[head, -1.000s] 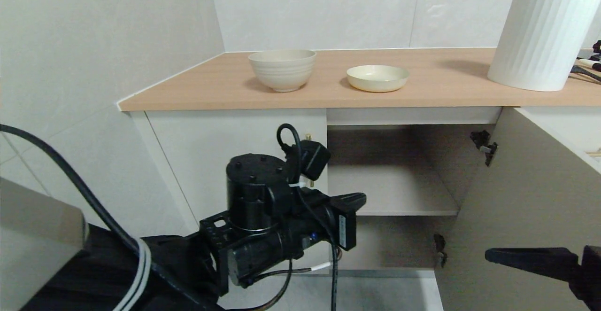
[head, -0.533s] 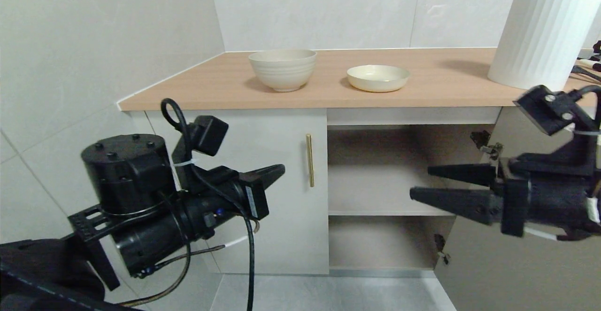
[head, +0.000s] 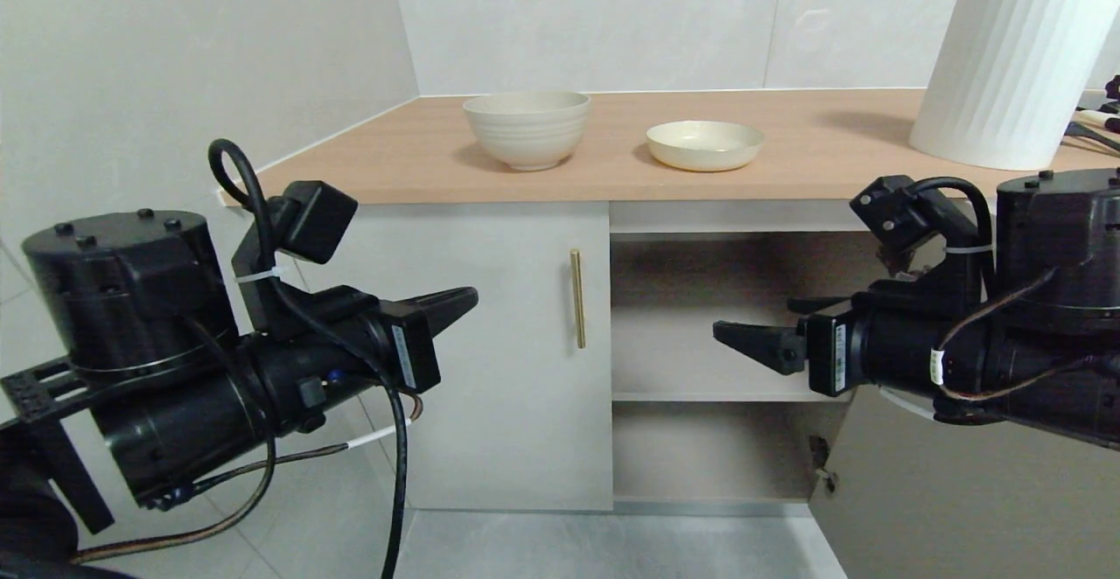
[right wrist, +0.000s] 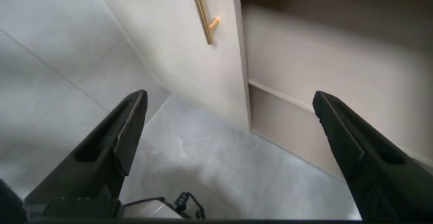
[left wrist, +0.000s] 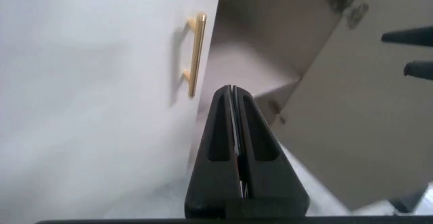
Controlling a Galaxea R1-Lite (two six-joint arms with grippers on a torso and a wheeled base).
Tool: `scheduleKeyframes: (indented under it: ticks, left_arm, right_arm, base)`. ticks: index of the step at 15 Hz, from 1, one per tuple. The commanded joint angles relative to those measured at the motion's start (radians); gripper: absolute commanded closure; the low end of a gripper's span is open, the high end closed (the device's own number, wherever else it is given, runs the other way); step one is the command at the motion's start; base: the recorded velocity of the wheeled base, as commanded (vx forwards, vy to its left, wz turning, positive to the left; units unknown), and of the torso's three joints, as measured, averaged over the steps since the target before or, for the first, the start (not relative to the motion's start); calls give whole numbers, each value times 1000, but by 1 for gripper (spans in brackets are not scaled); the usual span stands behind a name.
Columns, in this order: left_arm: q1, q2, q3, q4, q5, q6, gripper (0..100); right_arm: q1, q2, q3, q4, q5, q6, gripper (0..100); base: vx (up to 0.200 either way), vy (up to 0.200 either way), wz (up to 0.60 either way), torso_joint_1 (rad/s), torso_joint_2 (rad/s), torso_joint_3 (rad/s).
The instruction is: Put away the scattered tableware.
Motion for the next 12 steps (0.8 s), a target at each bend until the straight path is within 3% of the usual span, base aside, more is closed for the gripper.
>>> scheduleKeyframes:
  ticks: [1, 3, 4, 12]
  left_arm:
    - [2, -50, -23, 35, 0, -1, 100]
    - [2, -78, -42, 98, 0, -1, 100]
    - [3, -90, -53, 122, 0, -1, 0]
    - [9, -188, -95, 210, 5, 2, 0]
  right_arm:
    - [36, -9, 0, 0, -24, 0, 0]
    - [39, -18, -1, 0, -32, 1, 0]
    - [39, -24, -3, 0, -32, 1, 0]
    - [42, -51, -3, 0, -34, 6, 0]
  base:
    - [0, 0, 0, 0, 0, 0]
    - [0, 0, 0, 0, 0, 0]
    - [0, 0, 0, 0, 0, 0]
    - [0, 0, 0, 0, 0, 0]
